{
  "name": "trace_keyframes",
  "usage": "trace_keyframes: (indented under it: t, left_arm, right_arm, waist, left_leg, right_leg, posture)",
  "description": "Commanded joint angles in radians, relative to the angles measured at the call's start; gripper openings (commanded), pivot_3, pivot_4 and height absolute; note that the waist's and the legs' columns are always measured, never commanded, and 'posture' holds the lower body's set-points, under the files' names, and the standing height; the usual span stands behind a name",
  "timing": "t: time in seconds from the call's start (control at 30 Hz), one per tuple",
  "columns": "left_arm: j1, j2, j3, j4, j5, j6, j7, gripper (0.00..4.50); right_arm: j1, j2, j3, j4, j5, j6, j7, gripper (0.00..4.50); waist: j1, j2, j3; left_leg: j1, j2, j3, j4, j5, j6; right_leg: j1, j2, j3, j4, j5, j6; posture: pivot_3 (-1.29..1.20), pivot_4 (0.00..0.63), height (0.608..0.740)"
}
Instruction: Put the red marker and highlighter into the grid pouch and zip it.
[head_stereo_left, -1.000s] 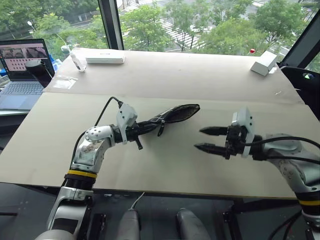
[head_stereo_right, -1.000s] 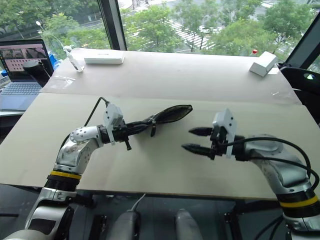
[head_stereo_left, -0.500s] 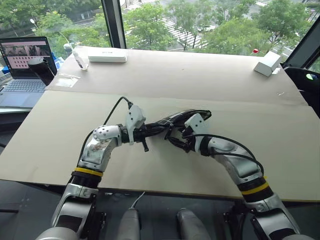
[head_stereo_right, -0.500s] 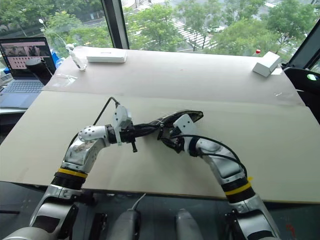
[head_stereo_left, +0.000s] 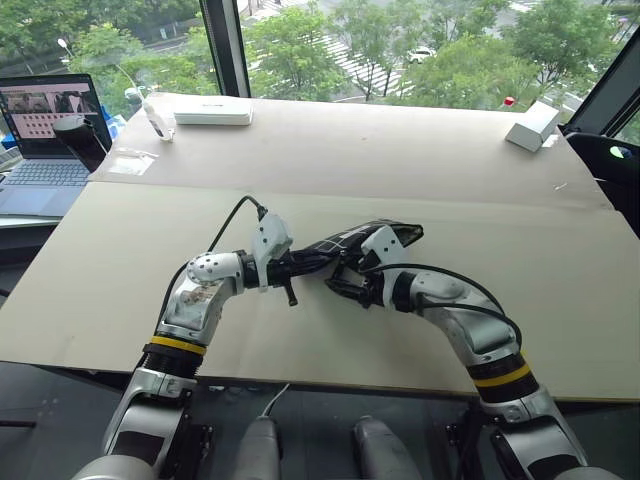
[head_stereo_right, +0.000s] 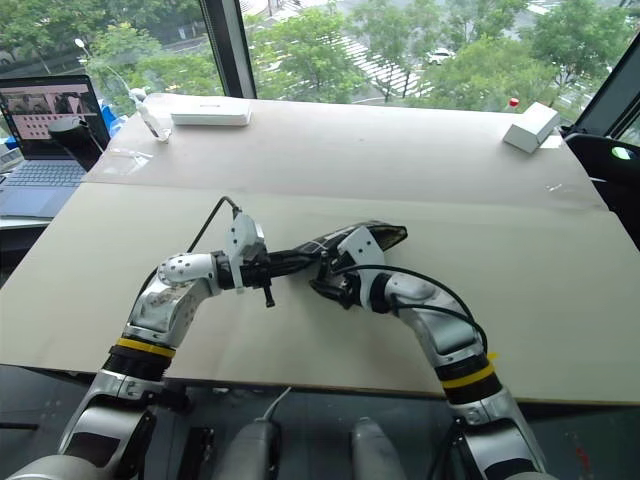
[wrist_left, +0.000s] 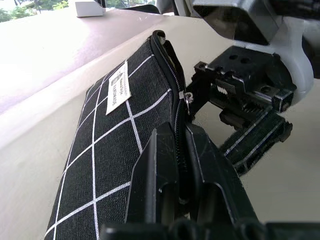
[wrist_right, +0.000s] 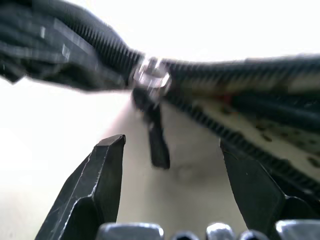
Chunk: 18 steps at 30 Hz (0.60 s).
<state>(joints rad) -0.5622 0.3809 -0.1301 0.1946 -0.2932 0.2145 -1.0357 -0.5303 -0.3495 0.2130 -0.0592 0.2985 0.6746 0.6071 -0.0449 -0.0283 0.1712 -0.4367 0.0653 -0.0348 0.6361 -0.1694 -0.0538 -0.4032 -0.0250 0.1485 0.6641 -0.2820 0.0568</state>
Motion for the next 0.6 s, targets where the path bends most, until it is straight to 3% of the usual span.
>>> trace_keyframes:
  t: [0.03,0.2,0.27,0.6]
  left_arm:
    - [-0.003,-0.001,0.008,-0.021,0.0,-0.024,0.003,0.0]
    - [-0.006,-0.004,0.01,-0.012,0.0,-0.029,0.007,0.0]
    - [-0.006,-0.005,0.011,-0.009,0.0,-0.031,0.008,0.0]
    - [-0.011,-0.012,0.015,0.01,0.001,-0.048,0.011,0.0]
  right_arm:
    - [-0.021,0.011,-0.026,-0.013,0.009,-0.016,0.01,2.3]
    - [-0.016,0.002,-0.031,-0.017,0.006,-0.022,0.027,0.52]
    - [-0.012,-0.006,-0.038,-0.025,0.008,-0.023,0.035,0.07]
    - [0.037,-0.131,-0.104,-0.041,-0.015,0.006,0.057,0.07]
  waist:
    - [0.001,0.0,0.0]
    - [0.001,0.0,0.0]
    - [0.0,0.0,0.0]
    - [0.002,0.0,0.0]
  left_leg:
    - [0.0,0.0,0.0,0.0,0.0,0.0]
    - [0.0,0.0,0.0,0.0,0.0,0.0]
    - [0.0,0.0,0.0,0.0,0.0,0.0]
    - [0.0,0.0,0.0,0.0,0.0,0.0]
  right_leg:
    - [0.0,0.0,0.0,0.0,0.0,0.0]
    - [0.0,0.0,0.0,0.0,0.0,0.0]
    - [0.0,0.0,0.0,0.0,0.0,0.0]
    - [0.0,0.0,0.0,0.0,0.0,0.0]
  posture:
    - [0.0,0.15,0.74]
    - [0.0,0.15,0.74]
    - [0.0,0.15,0.74]
    - [0.0,0.15,0.74]
